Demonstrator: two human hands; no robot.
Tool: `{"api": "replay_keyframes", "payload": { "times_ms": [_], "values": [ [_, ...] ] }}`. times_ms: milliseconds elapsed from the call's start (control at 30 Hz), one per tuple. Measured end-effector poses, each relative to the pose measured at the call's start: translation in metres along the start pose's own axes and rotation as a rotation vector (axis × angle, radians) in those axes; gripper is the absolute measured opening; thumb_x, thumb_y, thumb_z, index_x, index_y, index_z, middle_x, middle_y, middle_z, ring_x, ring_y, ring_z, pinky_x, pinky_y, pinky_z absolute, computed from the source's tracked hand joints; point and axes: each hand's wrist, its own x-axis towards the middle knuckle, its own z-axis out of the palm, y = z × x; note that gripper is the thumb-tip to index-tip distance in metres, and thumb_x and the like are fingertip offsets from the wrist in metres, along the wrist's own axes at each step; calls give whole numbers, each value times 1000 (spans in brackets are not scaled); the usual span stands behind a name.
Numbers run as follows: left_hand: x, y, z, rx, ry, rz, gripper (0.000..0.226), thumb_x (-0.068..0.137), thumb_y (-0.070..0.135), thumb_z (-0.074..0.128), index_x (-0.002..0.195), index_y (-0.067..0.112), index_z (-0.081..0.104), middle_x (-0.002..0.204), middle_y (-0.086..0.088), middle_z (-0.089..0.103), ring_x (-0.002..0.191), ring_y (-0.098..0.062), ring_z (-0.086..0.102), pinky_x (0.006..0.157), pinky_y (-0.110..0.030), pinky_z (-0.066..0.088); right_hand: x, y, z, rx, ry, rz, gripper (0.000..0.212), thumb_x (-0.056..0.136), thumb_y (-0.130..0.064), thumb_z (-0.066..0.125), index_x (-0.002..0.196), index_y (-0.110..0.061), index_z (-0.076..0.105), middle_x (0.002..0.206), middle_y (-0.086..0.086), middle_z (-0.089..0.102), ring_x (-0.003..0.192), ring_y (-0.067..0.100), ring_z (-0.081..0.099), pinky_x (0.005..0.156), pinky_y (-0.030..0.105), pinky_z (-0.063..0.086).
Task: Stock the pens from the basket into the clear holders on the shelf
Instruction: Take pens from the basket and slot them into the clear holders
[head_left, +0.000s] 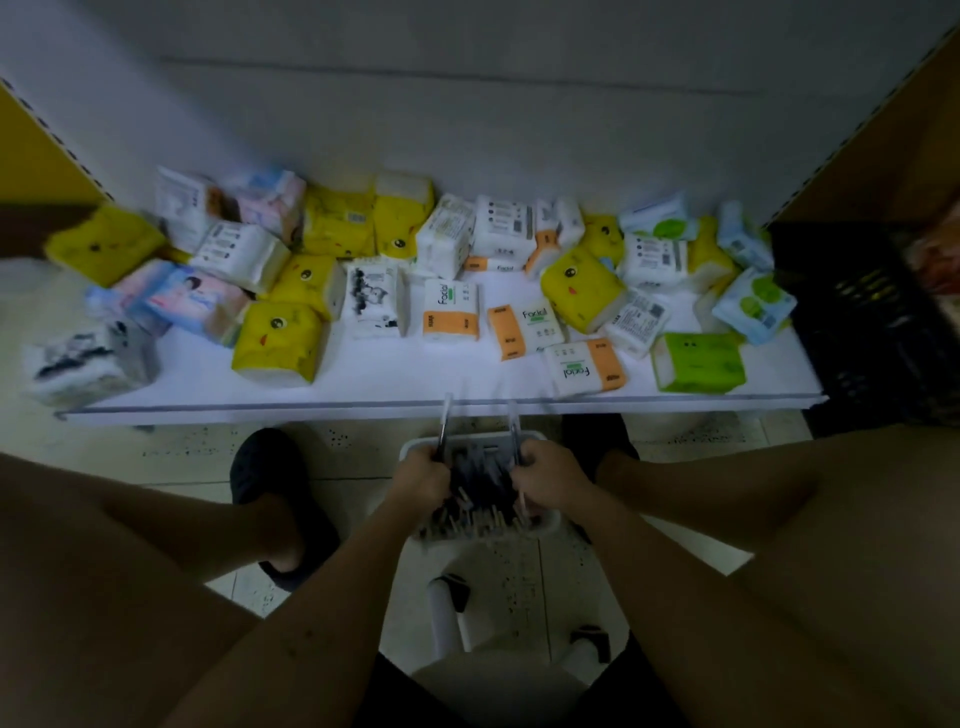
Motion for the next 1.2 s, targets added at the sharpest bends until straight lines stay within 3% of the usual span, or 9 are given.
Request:
{"api": "replay_keyframes", "payload": {
  "times_ms": [100,267,333,533,667,767,967,1067,1200],
  "values": [
    [-8,6,-7,97,65,31,20,96,2,41,109,3,56,97,-16,59,90,-31,58,77,-35,49,-12,-13,-7,79,26,-29,29,93,-11,53,65,-17,47,68,3,51,64,18,55,61,30,53],
    [-21,27,-15,-42,123,70,14,95,13,46,109,9,47,97,-13,58,81,-22,56,71,-36,47,-25,-40,-19,223,36,-109,4,89,-4,57,92,-2,56,87,14,63,70,27,67,54,37,59],
    [-29,40,-21,-103,177,137,17,99,27,43,107,12,47,90,-5,56,76,-17,53,67,-32,42,-28,-54,-26,203,99,-168,17,86,-5,61,101,-10,55,83,6,61,68,27,66,54,37,57],
    [-45,71,-43,-79,376,438,23,103,22,33,100,16,55,82,-4,57,74,-24,53,65,-33,39,-37,-94,-45,226,208,-327,13,89,-4,57,94,-17,55,81,1,58,71,17,68,75,47,57],
    [-64,105,-63,-173,342,465,25,102,15,34,102,14,59,87,-6,59,74,-19,51,67,-31,40,-45,-123,-55,283,246,-427,5,95,-12,53,90,-9,55,87,10,61,70,16,71,74,53,55],
    [-84,124,-75,-207,395,582,23,103,23,35,101,19,58,82,3,53,76,-14,50,67,-26,36,-56,-143,-65,280,296,-516,26,96,-25,55,88,0,58,81,17,63,66,15,69,69,54,55],
    [-109,144,-92,-343,430,723,17,101,22,43,99,16,59,78,-1,57,65,-15,53,61,-32,45,-83,-169,-90,284,370,-651,15,89,-25,66,97,-13,67,78,15,66,76,31,66,71,53,55],
    [-123,157,-101,-374,445,738,9,97,15,50,94,11,57,81,-2,60,65,-9,55,61,-27,45,-103,-184,-105,356,356,-711,48,87,-15,68,126,-31,47,80,14,64,76,26,68,72,51,57],
    [-152,179,-113,-348,494,891,28,101,25,42,84,10,59,61,11,53,53,3,47,53,-14,36,-141,-208,-128,422,360,-851,63,91,-8,64,131,-46,36,94,8,63,67,12,70,65,41,60]
  ]
}}
